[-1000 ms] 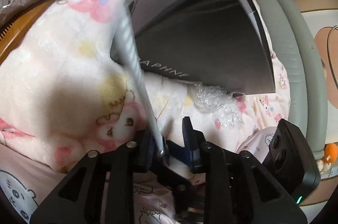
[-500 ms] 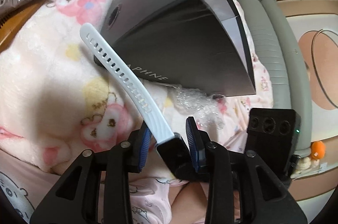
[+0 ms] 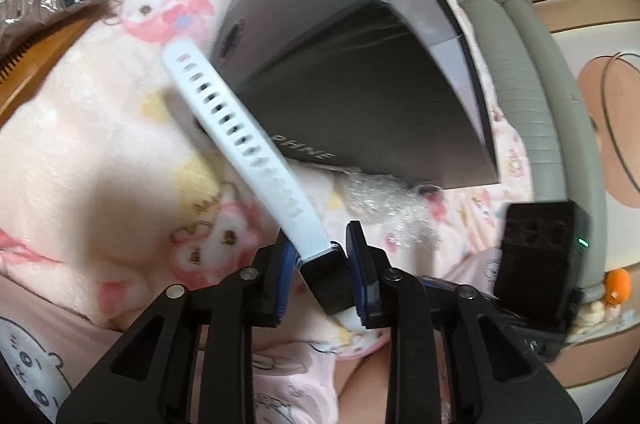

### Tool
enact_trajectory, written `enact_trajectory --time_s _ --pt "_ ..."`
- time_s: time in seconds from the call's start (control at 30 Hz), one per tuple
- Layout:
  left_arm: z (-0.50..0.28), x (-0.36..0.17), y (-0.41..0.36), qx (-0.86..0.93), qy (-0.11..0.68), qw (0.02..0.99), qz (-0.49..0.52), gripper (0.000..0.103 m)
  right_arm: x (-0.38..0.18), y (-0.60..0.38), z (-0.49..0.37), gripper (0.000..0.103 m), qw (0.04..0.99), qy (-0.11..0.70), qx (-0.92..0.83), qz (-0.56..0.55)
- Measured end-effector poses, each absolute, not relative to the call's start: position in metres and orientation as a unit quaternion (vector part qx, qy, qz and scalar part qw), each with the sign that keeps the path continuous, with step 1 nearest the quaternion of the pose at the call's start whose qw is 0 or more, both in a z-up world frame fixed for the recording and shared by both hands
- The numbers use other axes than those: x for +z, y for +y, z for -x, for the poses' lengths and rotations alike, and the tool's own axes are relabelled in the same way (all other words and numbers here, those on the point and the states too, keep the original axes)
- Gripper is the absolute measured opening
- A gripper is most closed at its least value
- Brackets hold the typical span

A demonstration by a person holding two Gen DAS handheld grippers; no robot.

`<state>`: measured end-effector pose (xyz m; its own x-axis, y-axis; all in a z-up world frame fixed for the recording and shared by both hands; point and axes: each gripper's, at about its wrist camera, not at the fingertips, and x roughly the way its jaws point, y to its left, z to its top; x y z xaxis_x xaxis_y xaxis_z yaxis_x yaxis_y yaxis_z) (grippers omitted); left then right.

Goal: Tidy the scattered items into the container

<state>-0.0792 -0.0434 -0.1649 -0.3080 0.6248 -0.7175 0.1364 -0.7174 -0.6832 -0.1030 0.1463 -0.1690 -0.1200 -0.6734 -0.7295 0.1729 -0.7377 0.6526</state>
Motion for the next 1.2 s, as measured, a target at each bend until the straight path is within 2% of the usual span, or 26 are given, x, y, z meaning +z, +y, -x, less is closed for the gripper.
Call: enact_trajectory --time_s 0.1,0.2,0.37,0.6,0.8,0.9,0.97,1.13,1.2 --pt "0.079 -0.164 -0.043 0.739 -0.333 0.157 0.564 0.024 -0.156 0.156 0.080 0.014 0.261 -0.169 -0.753 -0.580" --pt "0.080 -0.166 -0.042 0.739 -0.327 0.154 0.568 0.024 -0.152 0.143 0.055 0.017 0.281 -0.146 -0.751 -0.580" --pt "0.080 -0.168 -0.043 0.735 -0.327 0.145 0.576 0.024 -0.177 0.104 0.046 0.017 0.272 -0.078 -0.741 -0.609" --pt "0.082 -0.171 -0.041 0.736 -0.316 0.126 0.585 0.027 -0.193 0.098 0.058 0.017 0.241 -0.057 -0.757 -0.605" --pt "0.080 -0.174 -0.048 0.732 -0.320 0.130 0.588 0.029 -0.200 0.107 0.074 0.017 0.224 -0.088 -0.775 -0.585" --pt "0.081 -0.172 -0.051 0.738 -0.308 0.121 0.588 0.027 -0.211 0.108 0.085 0.017 0.222 -0.095 -0.772 -0.589" --pt "0.079 -0.171 -0.051 0.746 -0.298 0.109 0.585 0.011 -0.211 0.108 0.088 0.017 0.221 -0.103 -0.772 -0.587" --pt "0.078 -0.172 -0.050 0.754 -0.297 0.102 0.576 0.009 -0.169 0.121 0.069 0.018 0.227 -0.098 -0.784 -0.570" --pt "0.079 -0.173 -0.050 0.753 -0.297 0.102 0.578 0.009 -0.168 0.124 0.063 0.024 0.235 -0.123 -0.770 -0.580"
